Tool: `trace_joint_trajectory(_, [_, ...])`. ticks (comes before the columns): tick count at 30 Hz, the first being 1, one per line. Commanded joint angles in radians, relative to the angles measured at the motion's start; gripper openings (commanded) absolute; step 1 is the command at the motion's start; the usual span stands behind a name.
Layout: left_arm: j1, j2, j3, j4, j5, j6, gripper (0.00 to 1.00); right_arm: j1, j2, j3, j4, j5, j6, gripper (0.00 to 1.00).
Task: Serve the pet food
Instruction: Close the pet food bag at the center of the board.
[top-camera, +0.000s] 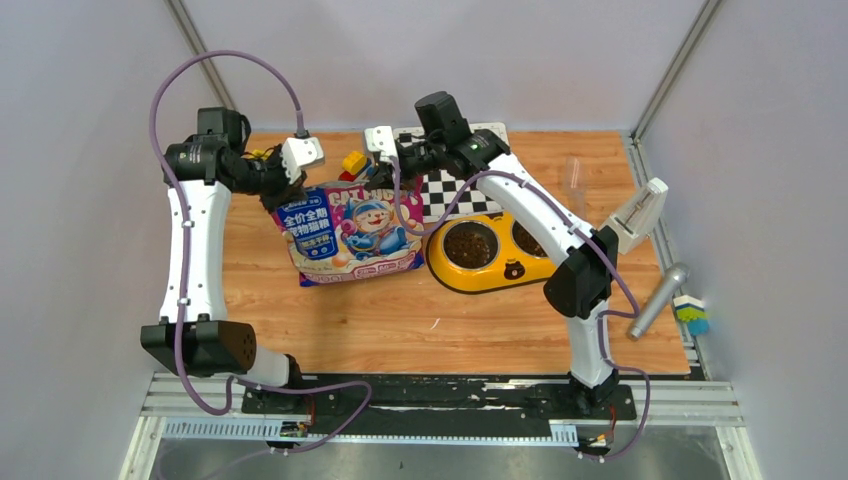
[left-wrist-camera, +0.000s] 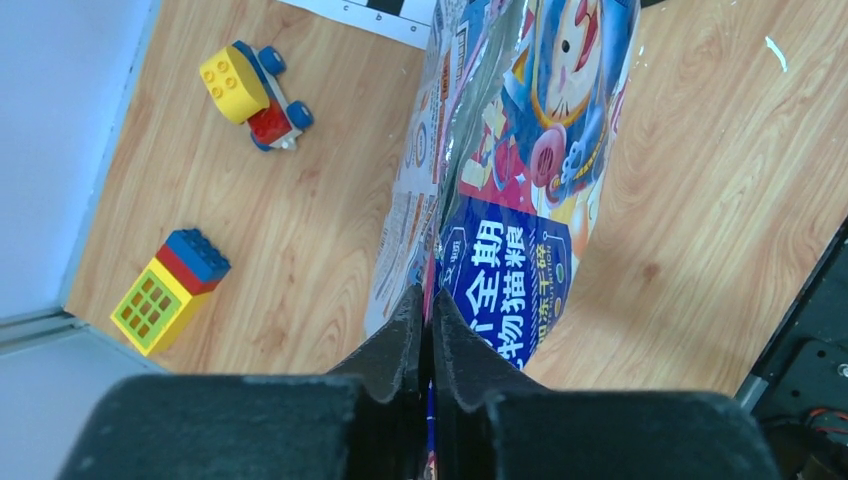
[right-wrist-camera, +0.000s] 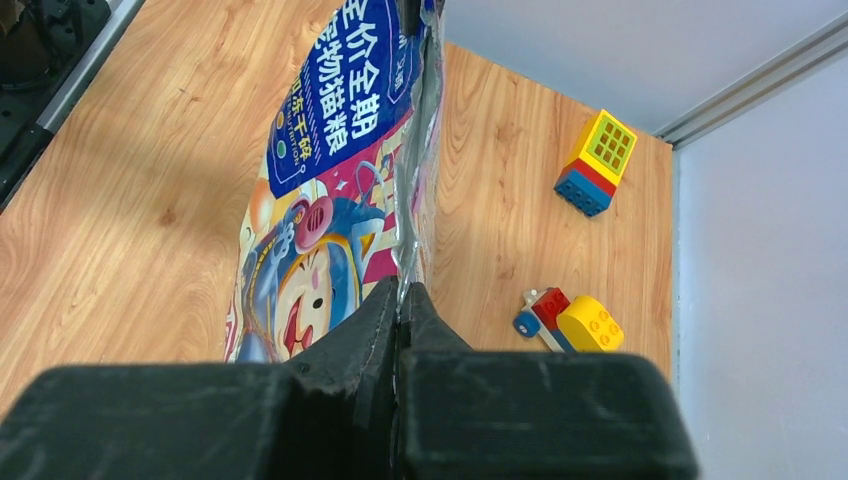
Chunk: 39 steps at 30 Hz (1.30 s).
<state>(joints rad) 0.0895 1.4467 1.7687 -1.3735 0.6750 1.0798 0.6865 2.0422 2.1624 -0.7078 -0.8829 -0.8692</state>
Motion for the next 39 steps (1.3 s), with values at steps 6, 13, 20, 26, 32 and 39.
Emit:
trace_joint_trajectory(6, [0.006,-0.008,0.049,-0.034,0.106,-0.005,0.44,-0.043,-0.021,0.053,-0.027,0.002,0.020,0.00])
trace_joint_trajectory(13, [-0.043,-0.003,0.011,0.022,0.128,-0.049,0.47,-0.040,-0.008,0.075,-0.019,0.000,0.040,0.00])
trace_joint_trajectory(20, [-0.078,0.032,0.010,0.067,0.126,-0.086,0.34,-0.039,-0.009,0.067,-0.019,-0.005,0.044,0.00])
trace_joint_trajectory(26, [-0.078,0.040,-0.001,0.082,0.117,-0.094,0.02,-0.038,-0.008,0.067,-0.018,-0.013,0.045,0.00])
trace_joint_trajectory(32, [-0.078,-0.002,-0.045,0.182,0.102,-0.150,0.00,-0.039,-0.002,0.072,-0.018,-0.023,0.058,0.00])
trace_joint_trajectory(39, [-0.113,-0.017,-0.020,0.185,0.160,-0.168,0.54,-0.039,0.013,0.095,-0.009,-0.067,0.170,0.00])
